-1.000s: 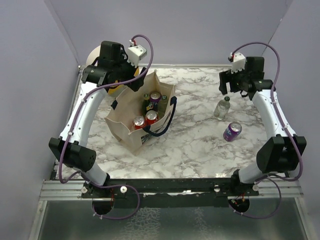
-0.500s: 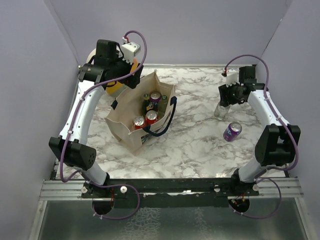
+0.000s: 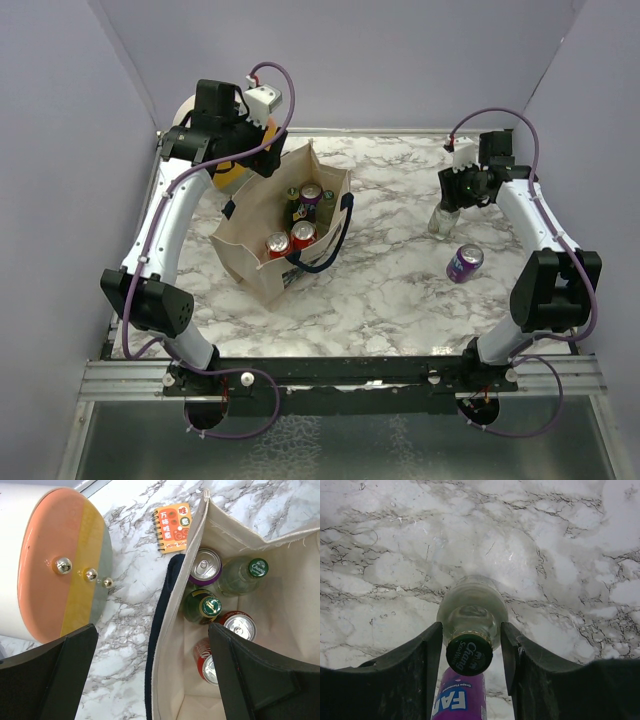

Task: Place the beverage into the canvas bag
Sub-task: Pick up the drink from the center of the board.

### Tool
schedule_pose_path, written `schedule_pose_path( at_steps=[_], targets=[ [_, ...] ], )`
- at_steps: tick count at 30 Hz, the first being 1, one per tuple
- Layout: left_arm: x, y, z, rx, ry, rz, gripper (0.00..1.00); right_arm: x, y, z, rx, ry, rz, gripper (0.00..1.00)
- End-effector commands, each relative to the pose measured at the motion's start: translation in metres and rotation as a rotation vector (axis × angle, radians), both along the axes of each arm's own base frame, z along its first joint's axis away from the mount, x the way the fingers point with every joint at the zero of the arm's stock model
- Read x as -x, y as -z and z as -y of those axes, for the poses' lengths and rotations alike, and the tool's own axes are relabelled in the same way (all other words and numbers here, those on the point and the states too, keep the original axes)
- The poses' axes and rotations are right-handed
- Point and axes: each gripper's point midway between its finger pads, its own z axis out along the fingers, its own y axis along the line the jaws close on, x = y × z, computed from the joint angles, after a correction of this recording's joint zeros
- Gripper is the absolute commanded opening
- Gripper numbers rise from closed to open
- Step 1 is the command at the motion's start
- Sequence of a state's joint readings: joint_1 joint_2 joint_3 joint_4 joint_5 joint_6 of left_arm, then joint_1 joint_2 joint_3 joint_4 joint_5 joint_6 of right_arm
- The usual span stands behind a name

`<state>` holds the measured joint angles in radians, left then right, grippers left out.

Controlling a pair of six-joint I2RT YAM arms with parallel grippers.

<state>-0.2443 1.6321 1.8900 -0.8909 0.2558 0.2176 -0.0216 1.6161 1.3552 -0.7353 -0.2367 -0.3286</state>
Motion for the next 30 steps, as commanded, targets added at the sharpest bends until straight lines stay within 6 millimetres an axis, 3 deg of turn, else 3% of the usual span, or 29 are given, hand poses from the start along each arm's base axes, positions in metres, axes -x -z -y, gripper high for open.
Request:
schedule_pose_path(
  at_steps=[1, 5, 9, 21, 26, 30],
  targets=[
    [-0.007, -0.006, -0.001, 0.001, -0.020, 0.027, 0.95, 0.003, -0.012, -0.002, -0.012, -0.018, 0.027, 0.50],
    [-0.006, -0.003, -0.001, -0.001, -0.016, 0.019, 0.95, 0.002, -0.015, -0.003, -0.021, -0.018, 0.036, 0.56],
    [-0.005, -0.003, -0.002, -0.004, -0.017, 0.021, 0.95, -0.002, -0.023, -0.003, -0.024, -0.018, 0.057, 0.57],
    [-0.004, -0.002, -0.001, -0.005, -0.011, 0.020, 0.95, -0.002, -0.026, 0.002, 0.002, 0.003, 0.071, 0.46],
    [-0.004, -0.001, -0.004, -0.019, -0.019, 0.024, 0.95, -0.004, -0.029, 0.004, 0.012, 0.011, 0.083, 0.33],
    [-0.004, -0.001, -0.009, -0.039, -0.034, 0.033, 0.96, -0.005, -0.035, 0.005, 0.017, 0.007, 0.103, 0.14]
  ],
)
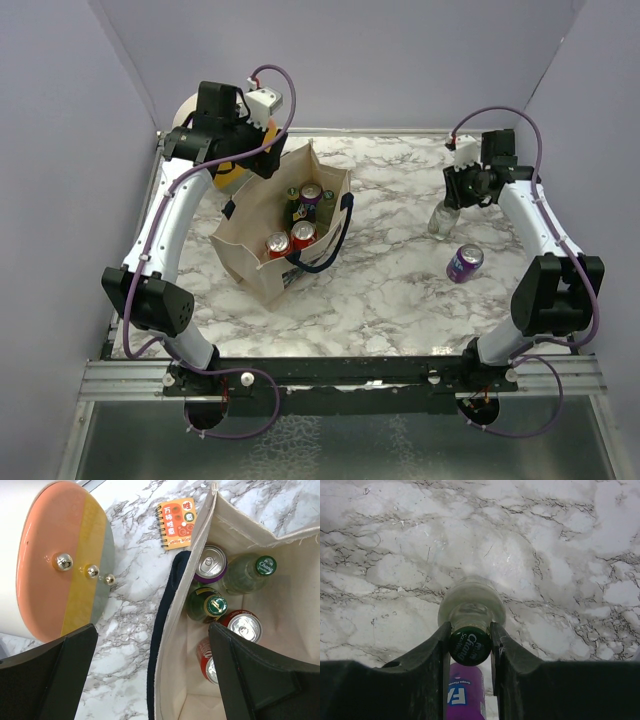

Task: Place the beverage into the canvas bag
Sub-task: Pick up the drink from the center of the board.

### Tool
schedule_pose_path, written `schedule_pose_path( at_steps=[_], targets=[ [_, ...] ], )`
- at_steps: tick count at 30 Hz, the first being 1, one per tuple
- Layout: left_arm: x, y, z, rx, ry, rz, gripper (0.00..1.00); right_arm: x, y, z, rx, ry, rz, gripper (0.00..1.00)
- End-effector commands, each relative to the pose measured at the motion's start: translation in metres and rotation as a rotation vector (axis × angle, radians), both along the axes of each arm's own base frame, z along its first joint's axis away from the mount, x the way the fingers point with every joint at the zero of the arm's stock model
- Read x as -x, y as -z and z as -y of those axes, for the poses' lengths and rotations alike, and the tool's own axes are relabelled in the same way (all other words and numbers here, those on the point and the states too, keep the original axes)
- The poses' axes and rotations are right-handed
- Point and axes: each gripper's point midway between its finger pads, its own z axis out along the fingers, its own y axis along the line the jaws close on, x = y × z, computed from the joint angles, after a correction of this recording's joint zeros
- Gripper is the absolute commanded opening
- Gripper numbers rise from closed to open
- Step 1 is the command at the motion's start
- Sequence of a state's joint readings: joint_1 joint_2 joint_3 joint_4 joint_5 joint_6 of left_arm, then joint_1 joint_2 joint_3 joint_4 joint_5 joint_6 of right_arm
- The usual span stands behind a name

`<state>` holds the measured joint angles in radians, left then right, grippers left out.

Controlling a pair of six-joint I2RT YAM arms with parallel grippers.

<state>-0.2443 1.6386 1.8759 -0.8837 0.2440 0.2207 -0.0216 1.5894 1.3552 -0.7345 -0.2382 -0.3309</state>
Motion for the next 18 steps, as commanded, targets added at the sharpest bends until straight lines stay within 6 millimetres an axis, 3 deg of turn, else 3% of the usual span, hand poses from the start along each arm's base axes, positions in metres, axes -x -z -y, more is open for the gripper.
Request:
schedule_pose_path(
  at_steps=[1, 3, 9, 13, 18],
  targets=[
    [-0.002, -0.009, -0.009, -0.030, -0.028, 0.047, 0.97, -0.006, -0.029, 0.004, 0.013, -0.001, 0.087, 0.09],
    [-0.001, -0.011, -0.012, -0.033, -0.035, 0.049, 0.99, -0.007, -0.041, 0.000, 0.004, -0.026, 0.116, 0.01],
    [0.002, -0.012, -0.025, -0.037, -0.052, 0.044, 0.99, -0.009, -0.093, -0.017, -0.064, -0.092, 0.224, 0.01],
    [0.008, -0.012, -0.032, -0.011, -0.027, 0.026, 0.99, -0.008, -0.145, -0.033, -0.118, -0.141, 0.332, 0.01],
    [0.027, -0.007, -0.034, 0.015, 0.048, -0.019, 0.99, 0.002, -0.215, -0.069, -0.166, -0.247, 0.471, 0.01]
  ],
)
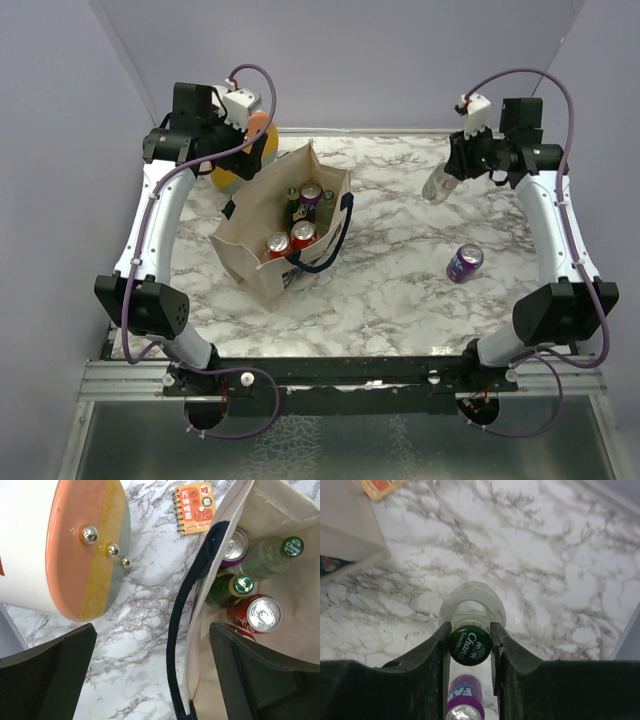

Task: Place the beverage into the canvas bag
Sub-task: Pick up the drink from the center of the board, then place the drink in the canvas bag.

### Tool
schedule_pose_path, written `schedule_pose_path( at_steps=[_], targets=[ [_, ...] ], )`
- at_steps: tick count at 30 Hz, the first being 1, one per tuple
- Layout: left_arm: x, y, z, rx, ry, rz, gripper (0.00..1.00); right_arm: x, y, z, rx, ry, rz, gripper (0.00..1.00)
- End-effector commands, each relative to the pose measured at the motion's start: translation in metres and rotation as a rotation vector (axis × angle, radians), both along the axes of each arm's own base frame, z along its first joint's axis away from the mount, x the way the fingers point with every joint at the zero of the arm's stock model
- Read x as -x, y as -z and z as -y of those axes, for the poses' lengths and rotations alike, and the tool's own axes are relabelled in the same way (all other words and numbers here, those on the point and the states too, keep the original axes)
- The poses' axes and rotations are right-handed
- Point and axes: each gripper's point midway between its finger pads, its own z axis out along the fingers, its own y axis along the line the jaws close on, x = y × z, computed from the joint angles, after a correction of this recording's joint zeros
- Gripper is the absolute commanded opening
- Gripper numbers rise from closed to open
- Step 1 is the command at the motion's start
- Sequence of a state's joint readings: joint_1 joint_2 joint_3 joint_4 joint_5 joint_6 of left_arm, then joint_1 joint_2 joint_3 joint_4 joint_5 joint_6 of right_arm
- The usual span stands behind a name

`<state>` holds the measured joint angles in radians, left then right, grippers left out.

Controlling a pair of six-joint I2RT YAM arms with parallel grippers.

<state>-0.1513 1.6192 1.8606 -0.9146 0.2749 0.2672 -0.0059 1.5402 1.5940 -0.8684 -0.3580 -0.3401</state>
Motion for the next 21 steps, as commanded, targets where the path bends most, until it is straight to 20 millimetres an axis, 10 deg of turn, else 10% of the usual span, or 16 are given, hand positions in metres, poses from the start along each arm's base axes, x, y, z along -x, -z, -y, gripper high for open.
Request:
schedule_pose_path(
  at_steps=[1, 13, 21],
  targets=[
    [0.031, -0.006, 0.003, 0.035, 0.105, -0.023, 0.99, 0.012, -0.135, -0.051, -0.100, -0.165, 0.345, 0.01],
    [0.059, 0.014, -0.009, 0.052, 0.115, -0.100, 0.95, 0.061, -0.242, -0.154, -0.251, -0.447, 0.502, 0.01],
    [0.079, 0.025, -0.011, 0.074, 0.099, -0.148, 0.88, 0.101, -0.249, -0.237, -0.314, -0.661, 0.498, 0.01]
  ],
)
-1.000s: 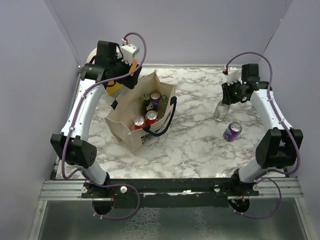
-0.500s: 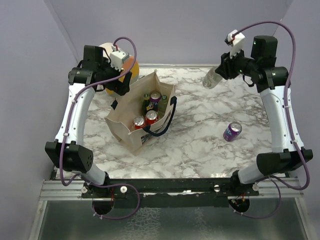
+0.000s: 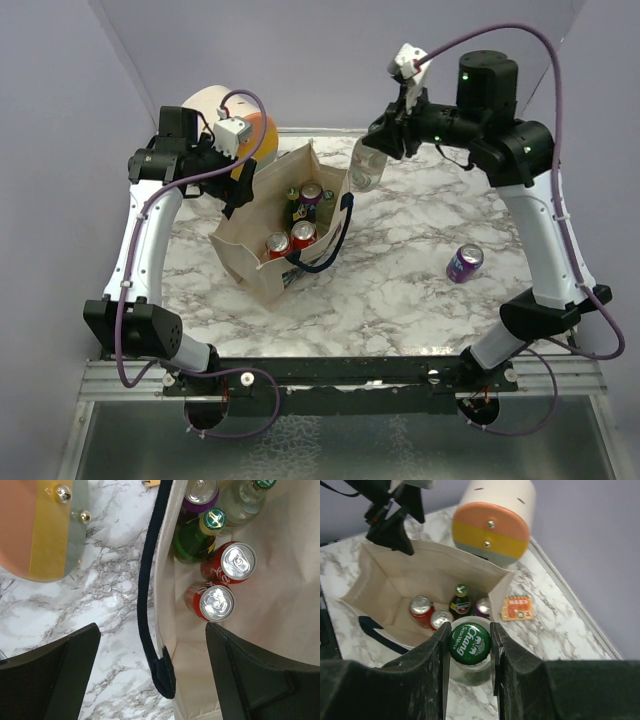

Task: Place the beverage into the canvas bag
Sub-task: Place the drink in the canvas bag.

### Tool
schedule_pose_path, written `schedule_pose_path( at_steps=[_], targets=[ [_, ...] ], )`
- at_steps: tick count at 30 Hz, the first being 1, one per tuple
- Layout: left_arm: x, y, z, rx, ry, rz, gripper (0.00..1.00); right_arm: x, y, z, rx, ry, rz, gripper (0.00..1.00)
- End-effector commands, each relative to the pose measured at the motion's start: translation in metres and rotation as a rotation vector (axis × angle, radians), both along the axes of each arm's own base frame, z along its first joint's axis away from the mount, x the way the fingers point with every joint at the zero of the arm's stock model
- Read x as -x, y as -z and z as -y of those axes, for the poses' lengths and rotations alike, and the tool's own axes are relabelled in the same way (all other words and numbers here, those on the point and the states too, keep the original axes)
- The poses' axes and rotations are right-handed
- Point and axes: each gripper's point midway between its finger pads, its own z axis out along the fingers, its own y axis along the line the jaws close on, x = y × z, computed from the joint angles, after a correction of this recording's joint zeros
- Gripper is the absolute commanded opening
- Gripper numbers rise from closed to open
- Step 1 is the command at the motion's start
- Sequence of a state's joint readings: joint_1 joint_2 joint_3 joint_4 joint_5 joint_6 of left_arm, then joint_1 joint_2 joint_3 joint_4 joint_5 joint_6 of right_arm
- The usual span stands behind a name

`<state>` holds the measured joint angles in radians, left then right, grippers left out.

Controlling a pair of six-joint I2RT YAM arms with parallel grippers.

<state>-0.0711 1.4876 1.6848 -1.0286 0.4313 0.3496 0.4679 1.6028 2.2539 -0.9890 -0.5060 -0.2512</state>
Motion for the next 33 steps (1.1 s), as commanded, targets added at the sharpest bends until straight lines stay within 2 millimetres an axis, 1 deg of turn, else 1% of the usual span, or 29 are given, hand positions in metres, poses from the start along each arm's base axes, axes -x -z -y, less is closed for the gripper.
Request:
schedule_pose_path(
  at_steps=[1, 4, 7, 11, 14, 16, 20, 24, 28, 33],
  targets=[
    [0.021, -0.003, 0.003, 0.038, 0.008, -0.018, 0.88, 0.025, -0.033, -0.045, -0.073, -0.141, 0.094, 0.01],
    [0.026, 0.001, 0.003, 0.049, -0.011, -0.035, 0.86, 0.040, -0.033, -0.078, -0.070, -0.228, 0.107, 0.01],
    [0.030, 0.007, 0.002, 0.066, -0.027, -0.057, 0.82, 0.052, -0.027, -0.109, -0.077, -0.315, 0.096, 0.01],
    [0.035, 0.015, -0.003, 0.075, -0.064, -0.085, 0.73, 0.062, -0.011, -0.138, -0.083, -0.400, 0.067, 0.01],
    [0.037, 0.017, -0.006, 0.103, -0.092, -0.101, 0.66, 0.066, 0.003, -0.152, -0.095, -0.455, 0.037, 0.01],
    [0.038, 0.017, -0.007, 0.128, -0.111, -0.111, 0.61, 0.070, 0.016, -0.163, -0.089, -0.499, 0.008, 0.01],
    [0.038, 0.016, -0.004, 0.180, -0.124, -0.126, 0.50, 0.074, 0.039, -0.184, -0.081, -0.574, -0.048, 0.01],
    [0.037, 0.015, -0.002, 0.205, -0.131, -0.128, 0.40, 0.080, 0.056, -0.202, -0.069, -0.636, -0.045, 0.01],
    [0.035, 0.016, -0.001, 0.216, -0.132, -0.131, 0.31, 0.087, 0.074, -0.214, -0.057, -0.683, -0.078, 0.01],
    [0.035, 0.017, -0.001, 0.213, -0.124, -0.120, 0.20, 0.101, 0.087, -0.223, -0.072, -0.738, -0.137, 0.01]
  ],
)
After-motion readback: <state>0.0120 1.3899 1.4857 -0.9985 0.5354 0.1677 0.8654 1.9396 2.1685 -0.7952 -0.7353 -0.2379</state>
